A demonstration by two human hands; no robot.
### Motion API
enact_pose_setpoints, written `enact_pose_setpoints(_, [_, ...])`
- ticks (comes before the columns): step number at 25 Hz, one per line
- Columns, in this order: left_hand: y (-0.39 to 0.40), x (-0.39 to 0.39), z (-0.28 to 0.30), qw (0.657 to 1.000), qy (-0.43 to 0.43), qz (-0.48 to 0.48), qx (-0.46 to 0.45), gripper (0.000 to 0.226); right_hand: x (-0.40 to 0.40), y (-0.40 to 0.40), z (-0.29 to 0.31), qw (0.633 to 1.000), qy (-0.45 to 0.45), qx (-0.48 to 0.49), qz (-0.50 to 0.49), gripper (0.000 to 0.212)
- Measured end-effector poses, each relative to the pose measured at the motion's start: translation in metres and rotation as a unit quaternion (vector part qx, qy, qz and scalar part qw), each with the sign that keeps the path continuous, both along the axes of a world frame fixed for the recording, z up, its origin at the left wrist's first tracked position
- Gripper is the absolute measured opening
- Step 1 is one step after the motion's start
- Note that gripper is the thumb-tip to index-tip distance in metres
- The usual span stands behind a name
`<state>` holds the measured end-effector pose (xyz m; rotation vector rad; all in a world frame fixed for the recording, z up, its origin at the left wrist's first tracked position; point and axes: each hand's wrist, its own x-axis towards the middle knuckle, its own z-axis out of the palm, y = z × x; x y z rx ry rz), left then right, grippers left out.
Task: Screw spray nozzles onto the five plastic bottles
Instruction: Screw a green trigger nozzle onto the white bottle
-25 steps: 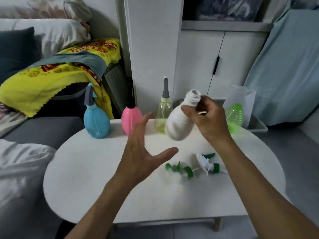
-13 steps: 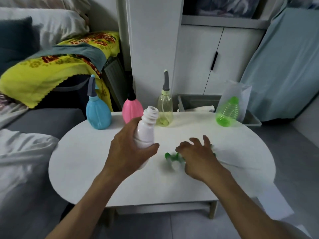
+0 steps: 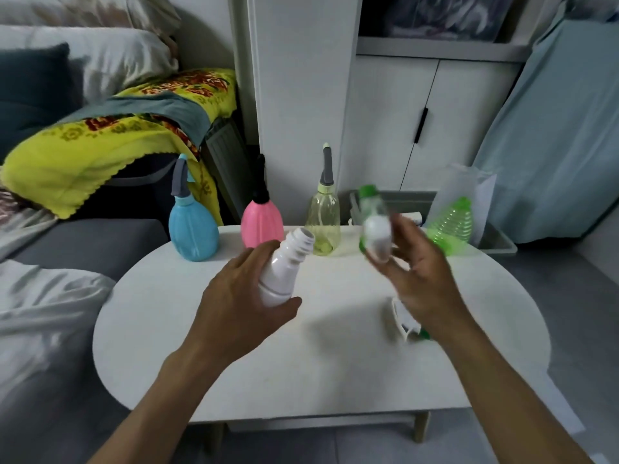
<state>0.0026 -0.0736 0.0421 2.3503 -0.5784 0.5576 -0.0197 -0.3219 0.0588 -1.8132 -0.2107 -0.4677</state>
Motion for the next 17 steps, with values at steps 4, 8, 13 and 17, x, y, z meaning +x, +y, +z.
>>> enact_pose_setpoints(4, [0.002, 0.001, -0.005, 0.998, -0.04, 0.001, 0.055, 0.079, -0.002, -0.031, 0.026, 0.933, -0.022, 0.356, -0.058, 0.038])
enact_pose_setpoints(8, [-0.001, 0.001, -0.011, 0.995, -0.041, -0.018, 0.084, 0.074, -0.006, -0.039, 0.024, 0.885, 0.014, 0.461, -0.057, 0.046])
enact_pose_setpoints(13, [-0.009, 0.003, -0.013, 0.995, -0.045, -0.009, 0.09, 0.077, -0.009, -0.024, 0.023, 0.893, 0.021, 0.447, -0.036, 0.037])
enact_pose_setpoints(17, [-0.009, 0.003, -0.015, 0.995, -0.039, 0.004, 0.092, 0.077, -0.011, -0.015, 0.02, 0.912, 0.01, 0.408, -0.039, 0.034])
